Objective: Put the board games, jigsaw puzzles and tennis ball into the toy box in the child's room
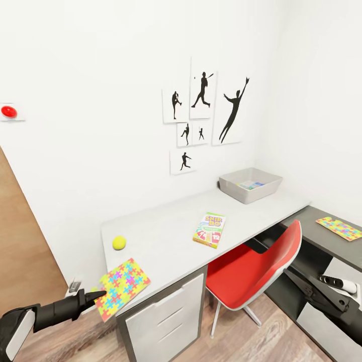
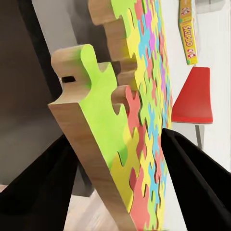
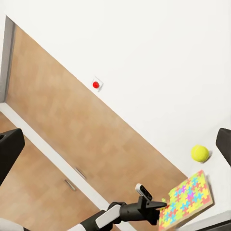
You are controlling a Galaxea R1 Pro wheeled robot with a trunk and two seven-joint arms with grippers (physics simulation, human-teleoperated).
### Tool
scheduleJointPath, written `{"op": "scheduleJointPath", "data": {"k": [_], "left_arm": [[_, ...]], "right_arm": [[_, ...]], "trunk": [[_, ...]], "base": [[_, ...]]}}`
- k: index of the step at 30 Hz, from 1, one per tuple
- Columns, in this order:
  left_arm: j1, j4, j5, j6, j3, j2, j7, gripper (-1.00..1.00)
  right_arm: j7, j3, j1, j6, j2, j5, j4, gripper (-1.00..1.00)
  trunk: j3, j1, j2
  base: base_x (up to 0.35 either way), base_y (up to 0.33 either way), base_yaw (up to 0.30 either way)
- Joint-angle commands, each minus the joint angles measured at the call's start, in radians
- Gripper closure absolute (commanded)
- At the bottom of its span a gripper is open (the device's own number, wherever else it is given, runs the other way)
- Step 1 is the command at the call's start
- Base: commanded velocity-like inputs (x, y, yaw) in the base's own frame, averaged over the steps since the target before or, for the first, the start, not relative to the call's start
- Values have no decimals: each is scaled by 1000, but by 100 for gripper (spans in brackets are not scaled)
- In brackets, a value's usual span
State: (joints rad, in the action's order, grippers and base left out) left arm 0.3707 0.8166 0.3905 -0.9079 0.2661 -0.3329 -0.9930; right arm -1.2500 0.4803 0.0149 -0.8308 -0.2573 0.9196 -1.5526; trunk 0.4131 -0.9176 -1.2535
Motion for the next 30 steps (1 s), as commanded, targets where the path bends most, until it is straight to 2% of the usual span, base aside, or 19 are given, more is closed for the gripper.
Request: {"op": "scheduleJointPath", "data": {"k": [1,4,10,16,22,30], "left_arm": [[1,0,-12,4,1,0,-5,100],[1,2,-10,3,1,0,-5,100],[1,8,-7,-3,1,0,-13,100],[1,9,-8,-4,-1,-1,-81,100],[1,10,-9,-5,-2,-3,-100,100],[1,10,-9,-6,-2,-6,-101,100]], "right_arm": [[1,0,0,-7,0,5,-1,-100],[1,0,0,-7,0,5,0,-100],[1,0,0,-7,0,5,0,-100],[4,0,0,-5,1,5,0,-100],[7,1,0,-1,25,3,0,-100],[7,3,-1,1,29,4,0,-100]], "trunk": [[1,0,-1],[1,0,-1],[-18,23,41],[-37,46,83],[-55,69,125],[-81,100,181]], "base": [[0,0,0],[0,0,0],[0,0,0],[0,0,0],[0,0,0],[0,0,0]]}}
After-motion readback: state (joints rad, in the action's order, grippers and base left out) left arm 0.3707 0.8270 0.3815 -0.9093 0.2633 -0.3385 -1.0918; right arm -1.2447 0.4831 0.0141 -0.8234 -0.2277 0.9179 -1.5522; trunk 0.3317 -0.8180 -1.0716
